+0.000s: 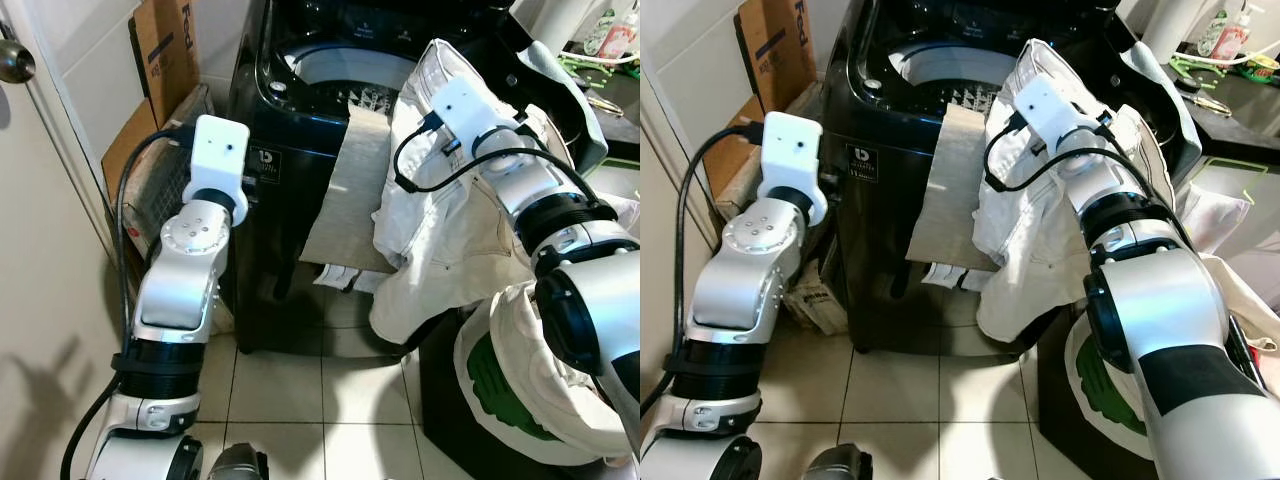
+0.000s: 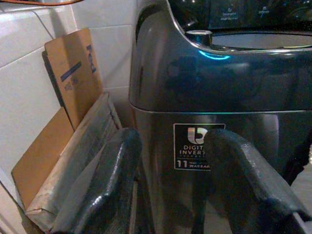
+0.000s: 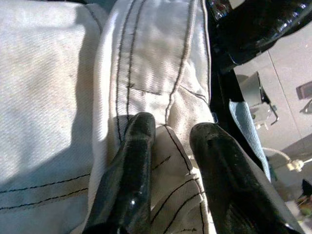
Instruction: Clothes washing
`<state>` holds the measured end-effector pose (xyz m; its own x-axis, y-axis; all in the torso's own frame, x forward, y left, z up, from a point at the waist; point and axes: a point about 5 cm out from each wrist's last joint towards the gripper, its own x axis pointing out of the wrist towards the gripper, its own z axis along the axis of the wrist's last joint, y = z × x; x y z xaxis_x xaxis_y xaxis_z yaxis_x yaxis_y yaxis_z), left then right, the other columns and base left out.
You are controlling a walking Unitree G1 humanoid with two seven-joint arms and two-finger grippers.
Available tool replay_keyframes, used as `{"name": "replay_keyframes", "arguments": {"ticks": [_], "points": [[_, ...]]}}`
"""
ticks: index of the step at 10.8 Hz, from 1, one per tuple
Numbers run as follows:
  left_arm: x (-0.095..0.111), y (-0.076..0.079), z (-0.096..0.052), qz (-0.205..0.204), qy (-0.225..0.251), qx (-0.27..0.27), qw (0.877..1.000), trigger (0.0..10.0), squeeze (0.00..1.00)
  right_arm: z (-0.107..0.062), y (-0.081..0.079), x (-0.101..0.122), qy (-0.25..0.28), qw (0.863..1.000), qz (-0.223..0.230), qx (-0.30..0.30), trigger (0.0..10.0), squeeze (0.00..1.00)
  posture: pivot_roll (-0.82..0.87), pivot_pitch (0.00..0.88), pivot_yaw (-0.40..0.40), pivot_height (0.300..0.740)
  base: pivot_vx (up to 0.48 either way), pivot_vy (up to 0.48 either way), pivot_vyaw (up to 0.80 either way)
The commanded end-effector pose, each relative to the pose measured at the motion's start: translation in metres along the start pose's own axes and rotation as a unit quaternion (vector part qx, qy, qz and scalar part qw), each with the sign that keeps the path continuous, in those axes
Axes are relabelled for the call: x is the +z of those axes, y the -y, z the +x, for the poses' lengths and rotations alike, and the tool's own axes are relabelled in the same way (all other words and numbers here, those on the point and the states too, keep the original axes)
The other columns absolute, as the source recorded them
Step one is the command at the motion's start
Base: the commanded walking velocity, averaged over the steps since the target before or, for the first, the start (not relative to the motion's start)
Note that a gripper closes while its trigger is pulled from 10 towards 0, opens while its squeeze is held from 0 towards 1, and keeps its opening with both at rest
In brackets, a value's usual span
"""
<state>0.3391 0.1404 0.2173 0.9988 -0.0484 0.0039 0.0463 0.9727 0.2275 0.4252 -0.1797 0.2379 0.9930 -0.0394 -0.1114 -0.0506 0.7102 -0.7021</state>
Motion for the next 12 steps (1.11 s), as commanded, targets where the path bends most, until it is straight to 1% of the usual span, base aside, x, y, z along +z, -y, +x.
{"name": "replay_keyframes", "arguments": {"ticks": [1,2,3,4,5,6,7,8,9,11,12], "points": [[0.011,0.006,-0.001,0.005,0.023,-0.013,1.0,10.0,0.0,-0.001,-0.001,-0.016,-0.023,0.999,0.025,0.001,10.0,1.0,0.24,0.0,-0.107,0.74,0.0,0.0,0.0],[0.01,0.006,-0.001,0.003,0.023,-0.012,1.0,10.0,0.0,-0.001,-0.001,-0.015,-0.02,0.999,0.048,-0.003,10.0,1.0,0.23,0.0,-0.108,0.74,0.0,0.0,0.0],[0.012,0.005,0.0,0.001,0.026,-0.01,1.0,10.0,0.0,-0.002,-0.001,-0.021,-0.033,0.98,0.196,-0.013,10.0,1.0,0.23,0.0,-0.108,0.74,0.0,0.0,0.0],[0.014,0.004,0.001,-0.001,0.028,-0.009,1.0,10.0,0.0,-0.003,-0.004,-0.034,-0.059,0.939,0.338,-0.031,10.0,1.0,0.23,0.0,-0.104,0.74,0.0,0.0,0.0],[0.015,0.003,0.002,0.0,0.029,-0.01,1.0,10.0,0.0,-0.005,-0.015,-0.047,-0.085,0.914,0.395,-0.032,10.0,0.0,0.23,0.0,-0.098,0.74,0.0,0.0,0.0],[0.016,0.003,0.002,0.001,0.031,-0.01,0.999,10.0,0.0,-0.007,-0.021,-0.052,-0.093,0.912,0.399,-0.026,10.0,0.0,0.23,0.0,-0.098,0.74,0.0,0.0,0.0],[0.019,0.003,0.004,0.001,0.036,-0.009,0.999,10.0,0.0,-0.007,-0.024,-0.057,-0.096,0.917,0.387,-0.025,10.0,0.0,0.23,0.0,-0.1,0.74,0.0,0.0,0.0],[0.021,0.002,0.004,0.0,0.038,-0.007,0.999,10.0,0.0,-0.007,-0.024,-0.056,-0.091,0.927,0.363,-0.024,1.8,0.0,0.23,0.0,-0.099,0.74,0.0,0.0,0.0],[0.021,0.002,0.005,0.001,0.04,-0.006,0.999,10.0,0.0,-0.008,-0.026,-0.056,-0.089,0.934,0.345,-0.02,0.0,0.0,0.23,0.0,-0.1,0.74,0.0,0.0,0.0],[0.024,0.002,0.007,0.004,0.045,-0.003,0.999,10.0,0.0,-0.008,-0.031,-0.058,-0.092,0.921,0.378,-0.017,0.0,0.0,0.23,0.0,-0.104,0.74,0.0,0.0,0.0],[0.023,0.005,0.006,0.012,0.049,-0.009,0.999,10.0,0.0,-0.009,-0.035,-0.06,-0.091,0.912,0.4,-0.015,0.0,0.0,0.23,0.0,-0.105,0.74,0.0,0.0,0.0]]}}
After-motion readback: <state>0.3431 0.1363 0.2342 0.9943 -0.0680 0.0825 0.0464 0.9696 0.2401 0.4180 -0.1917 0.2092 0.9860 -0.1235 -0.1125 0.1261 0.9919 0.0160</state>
